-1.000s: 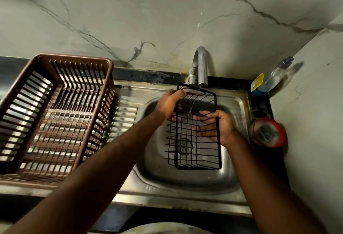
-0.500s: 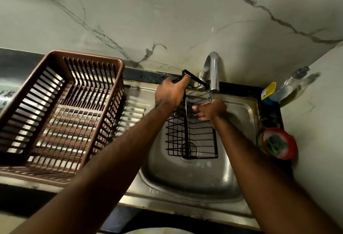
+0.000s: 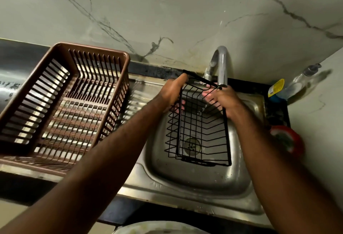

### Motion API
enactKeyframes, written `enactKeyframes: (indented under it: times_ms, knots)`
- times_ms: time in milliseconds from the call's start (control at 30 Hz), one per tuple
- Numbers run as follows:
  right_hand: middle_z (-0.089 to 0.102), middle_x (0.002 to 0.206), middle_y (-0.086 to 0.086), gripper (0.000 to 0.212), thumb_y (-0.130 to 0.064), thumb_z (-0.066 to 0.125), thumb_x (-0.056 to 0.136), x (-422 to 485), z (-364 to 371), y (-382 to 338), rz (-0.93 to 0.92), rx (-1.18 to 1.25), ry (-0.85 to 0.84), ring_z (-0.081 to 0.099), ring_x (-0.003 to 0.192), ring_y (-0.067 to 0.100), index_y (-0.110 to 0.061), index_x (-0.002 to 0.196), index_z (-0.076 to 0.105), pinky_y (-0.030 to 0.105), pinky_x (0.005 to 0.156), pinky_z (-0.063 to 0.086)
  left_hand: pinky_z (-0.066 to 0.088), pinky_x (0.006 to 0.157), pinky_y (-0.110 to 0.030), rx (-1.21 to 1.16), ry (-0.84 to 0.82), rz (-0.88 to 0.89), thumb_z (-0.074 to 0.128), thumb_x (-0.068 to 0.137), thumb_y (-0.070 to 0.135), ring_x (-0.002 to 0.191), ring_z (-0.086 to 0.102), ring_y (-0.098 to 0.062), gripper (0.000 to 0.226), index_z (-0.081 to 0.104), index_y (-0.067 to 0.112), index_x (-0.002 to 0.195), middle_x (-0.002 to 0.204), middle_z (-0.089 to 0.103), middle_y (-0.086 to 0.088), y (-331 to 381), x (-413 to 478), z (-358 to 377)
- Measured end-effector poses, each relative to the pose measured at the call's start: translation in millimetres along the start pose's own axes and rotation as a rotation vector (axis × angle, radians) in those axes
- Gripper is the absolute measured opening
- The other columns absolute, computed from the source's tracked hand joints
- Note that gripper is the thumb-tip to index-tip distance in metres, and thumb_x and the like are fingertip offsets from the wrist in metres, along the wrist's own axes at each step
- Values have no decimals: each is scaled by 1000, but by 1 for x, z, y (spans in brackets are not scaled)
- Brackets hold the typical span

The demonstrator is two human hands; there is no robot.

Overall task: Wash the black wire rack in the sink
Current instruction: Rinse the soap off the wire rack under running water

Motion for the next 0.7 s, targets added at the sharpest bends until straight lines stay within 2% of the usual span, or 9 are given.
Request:
enactKeyframes:
  times_ms: [100,133,200,300,400,500,567,633,700]
  knots:
    - [72,107,17,55,19,29,74,-14,-3,-11,-4,464,-188,71,99,22,1,115,60,28,73,55,57,57,-34,-180,-144,-144,40,100,60,75,66,-25,54,62,12,115,93,67,-11,-1,-6,-4]
    - [73,107,17,55,14,30,70,-17,-5,-12,14,540,-214,70,103,24,1,114,61,32,84,53,57,59,-36,-200,-178,-184,40,99,62,77,66,-28,58,60,11,117,93,67,-12,-1,-7,-3]
    - [74,102,15,55,2,35,64,-20,-8,-13,48,628,-258,70,102,25,1,112,61,35,92,49,58,63,-39,-211,-219,-237,38,98,62,80,65,-32,61,60,8,118,92,67,-16,0,-11,-2]
    - [73,104,16,54,-1,39,67,-21,-10,-15,33,600,-308,71,101,24,0,117,61,30,79,55,59,64,-42,-241,-197,-273,40,95,64,72,65,-33,64,62,7,116,82,66,-18,-3,-15,1]
    - [69,93,11,33,-3,40,87,-18,-5,-14,-25,553,-210,70,75,11,-5,111,63,17,57,50,58,58,-40,-324,-78,-238,45,92,65,62,62,-30,66,65,7,116,82,64,-20,-11,-10,5]
    - [66,87,0,30,-6,40,97,-15,2,3,-26,576,-209,62,70,4,-6,119,61,12,55,48,54,50,-37,-408,91,-161,59,82,64,58,61,-28,57,66,10,97,87,64,-20,-15,-10,5]
    - [61,87,-7,33,-8,46,98,-17,5,20,50,664,-292,58,62,1,-11,128,58,10,52,46,52,48,-37,-406,218,-145,61,70,64,58,62,-30,64,65,8,100,88,66,-22,-17,-11,0]
    - [60,90,-10,31,-15,53,98,-20,4,39,115,644,-322,57,63,0,-15,129,58,10,56,47,57,53,-45,-360,308,-116,58,63,67,66,67,-33,72,64,8,104,91,69,-21,-17,-11,-6]
    - [57,90,-8,34,-23,68,89,-28,2,49,135,562,-381,51,65,1,-16,122,62,11,56,45,60,74,-56,-276,380,-77,54,62,73,86,70,-35,66,66,19,97,99,70,-14,-13,-13,-11]
Point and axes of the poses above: each hand's wrist, its own x-axis towards the middle knuckle, its own z-axis out of the palm, y = z × x, the point moved 2 cm from there along x, towards the middle knuckle
